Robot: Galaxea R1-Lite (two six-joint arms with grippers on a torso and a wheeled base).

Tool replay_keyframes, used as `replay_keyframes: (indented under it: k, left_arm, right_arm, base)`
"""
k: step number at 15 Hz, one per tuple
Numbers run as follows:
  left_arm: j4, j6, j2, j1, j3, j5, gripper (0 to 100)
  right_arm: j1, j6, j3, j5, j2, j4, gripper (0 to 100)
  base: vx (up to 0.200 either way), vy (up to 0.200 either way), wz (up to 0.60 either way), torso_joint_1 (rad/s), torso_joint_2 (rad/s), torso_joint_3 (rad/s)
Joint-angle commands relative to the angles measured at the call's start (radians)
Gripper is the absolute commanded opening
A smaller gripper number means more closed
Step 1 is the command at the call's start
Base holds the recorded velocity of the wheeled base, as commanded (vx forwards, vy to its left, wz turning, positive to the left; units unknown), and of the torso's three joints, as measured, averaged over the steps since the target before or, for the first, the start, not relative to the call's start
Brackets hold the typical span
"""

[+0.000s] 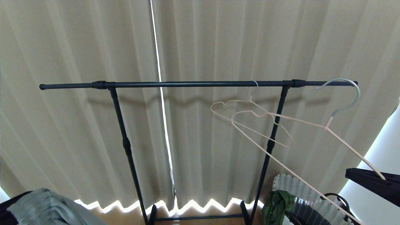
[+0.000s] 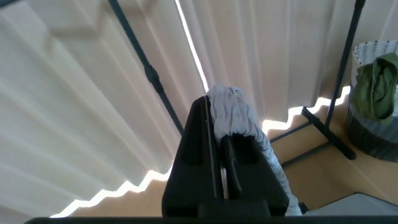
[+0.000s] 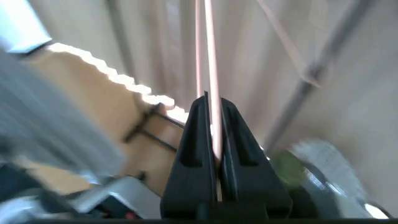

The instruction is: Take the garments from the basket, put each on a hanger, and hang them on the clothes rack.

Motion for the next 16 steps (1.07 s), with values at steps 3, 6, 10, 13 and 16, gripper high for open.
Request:
replay_keyframes:
  k: [3,6,10,13,16]
  left_arm:
    - [0.002,0.035,0.296,0.001,-0.198,0.007,0]
    - [0.0,0.035,0.475,-0.006,-0.333,0.076,0]
    - [0.002,-0.056,0.67,-0.087,-0.495,0.12,0]
    - [0.026,-0.182,0.781,-0.157,-0.59,0.177,0]
    - [0.054,-0.257,0.856,-0.182,-0.666,0.239,0]
  right_arm:
    - [0.202,0.04,-0.031,-0.003,0.081,-0.002,0]
    - [0.213,0.04,-0.037,-0.005,0.236,-0.101,0]
    - [0.277,0.044,-0.027,-0.003,0.371,-0.241,0]
    - [0.34,0.066,-0.016,-0.002,0.416,-0.325,0]
    - [0.439,0.142,-0.011,-0.003,0.417,-0.38,0]
  base:
    - [0.0,0.0,0.0,0.0,0.0,0.0]
    - [0.0,0.0,0.0,0.0,0.0,0.0]
    - [0.0,0.0,0.0,0.0,0.0,0.0]
    - [0.0,0.0,0.0,0.0,0.0,0.0]
    - [0.0,0.0,0.0,0.0,0.0,0.0]
